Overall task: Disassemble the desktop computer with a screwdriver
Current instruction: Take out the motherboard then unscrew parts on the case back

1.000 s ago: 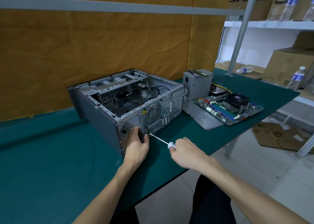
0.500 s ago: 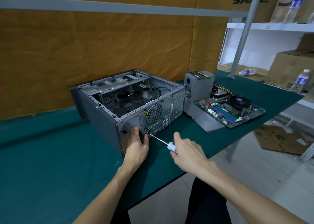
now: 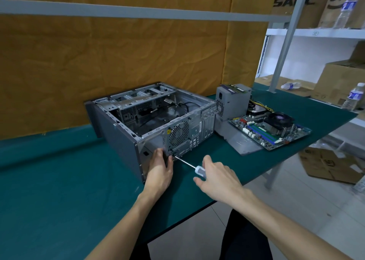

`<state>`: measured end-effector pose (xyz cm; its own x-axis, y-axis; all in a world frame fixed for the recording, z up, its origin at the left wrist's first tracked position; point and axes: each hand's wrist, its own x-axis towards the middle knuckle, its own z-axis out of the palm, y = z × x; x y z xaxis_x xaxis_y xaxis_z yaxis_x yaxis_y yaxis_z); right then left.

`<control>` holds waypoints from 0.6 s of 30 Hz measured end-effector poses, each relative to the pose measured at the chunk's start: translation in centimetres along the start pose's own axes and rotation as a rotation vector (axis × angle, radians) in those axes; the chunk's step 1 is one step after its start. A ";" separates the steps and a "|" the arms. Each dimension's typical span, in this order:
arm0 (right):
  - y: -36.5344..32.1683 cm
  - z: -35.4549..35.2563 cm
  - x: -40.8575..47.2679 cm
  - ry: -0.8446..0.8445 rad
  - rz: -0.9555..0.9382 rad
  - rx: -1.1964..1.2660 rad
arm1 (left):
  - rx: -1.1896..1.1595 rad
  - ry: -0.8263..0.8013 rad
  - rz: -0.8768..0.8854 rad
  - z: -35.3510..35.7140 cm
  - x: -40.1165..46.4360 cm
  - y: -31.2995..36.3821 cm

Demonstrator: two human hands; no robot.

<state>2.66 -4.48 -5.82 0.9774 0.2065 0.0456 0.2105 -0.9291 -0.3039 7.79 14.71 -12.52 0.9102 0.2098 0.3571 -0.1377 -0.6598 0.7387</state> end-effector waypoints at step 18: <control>0.3 -0.6 -0.3 0.068 -0.084 -0.170 | 0.030 0.019 0.030 0.2 0.0 0.1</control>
<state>2.42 -4.99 -5.35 0.9541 0.2699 0.1296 0.2863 -0.9490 -0.1317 7.83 14.50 -12.55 0.8981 0.2031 0.3901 -0.1528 -0.6877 0.7098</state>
